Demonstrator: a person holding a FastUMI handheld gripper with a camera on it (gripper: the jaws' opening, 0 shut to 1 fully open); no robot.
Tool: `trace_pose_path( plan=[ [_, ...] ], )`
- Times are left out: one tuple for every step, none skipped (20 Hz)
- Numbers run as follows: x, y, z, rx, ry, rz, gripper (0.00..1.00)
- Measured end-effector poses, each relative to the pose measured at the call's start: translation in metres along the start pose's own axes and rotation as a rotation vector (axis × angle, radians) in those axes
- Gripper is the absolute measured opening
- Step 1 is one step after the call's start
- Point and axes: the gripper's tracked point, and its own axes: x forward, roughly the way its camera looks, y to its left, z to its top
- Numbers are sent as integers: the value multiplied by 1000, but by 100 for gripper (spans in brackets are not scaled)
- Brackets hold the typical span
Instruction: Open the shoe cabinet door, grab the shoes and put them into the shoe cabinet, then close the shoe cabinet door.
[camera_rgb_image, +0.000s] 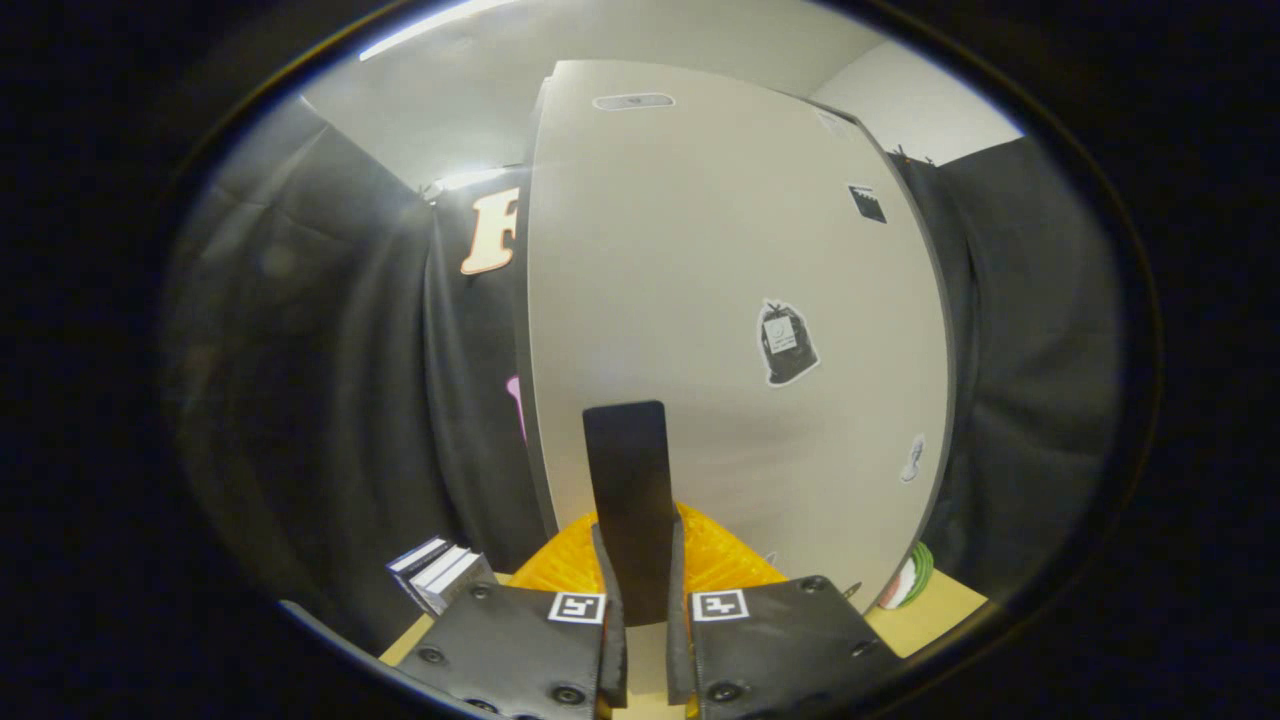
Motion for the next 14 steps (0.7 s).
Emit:
trace_pose_path(
  plan=[
    [-4,-2,0,1,-1,-3,17],
    [-8,-3,1,2,-2,-7,17],
    [-11,-5,1,5,-4,-10,17],
    [-15,-7,1,7,-6,-12,17],
    [-19,-10,2,8,-8,-16,17],
    [-23,-12,2,9,-10,-22,17],
    [-26,-14,3,11,-11,-26,17],
    [-31,-16,3,13,-14,-29,17],
    [-37,-19,5,11,-15,-27,17],
    [-34,-20,2,9,-15,-20,17],
    [-38,-22,3,4,-11,-10,16],
    [-42,-24,4,1,-15,0,16],
    [-46,-26,5,-2,-16,11,15],
    [-49,-28,5,-4,-16,22,15]
  ],
)
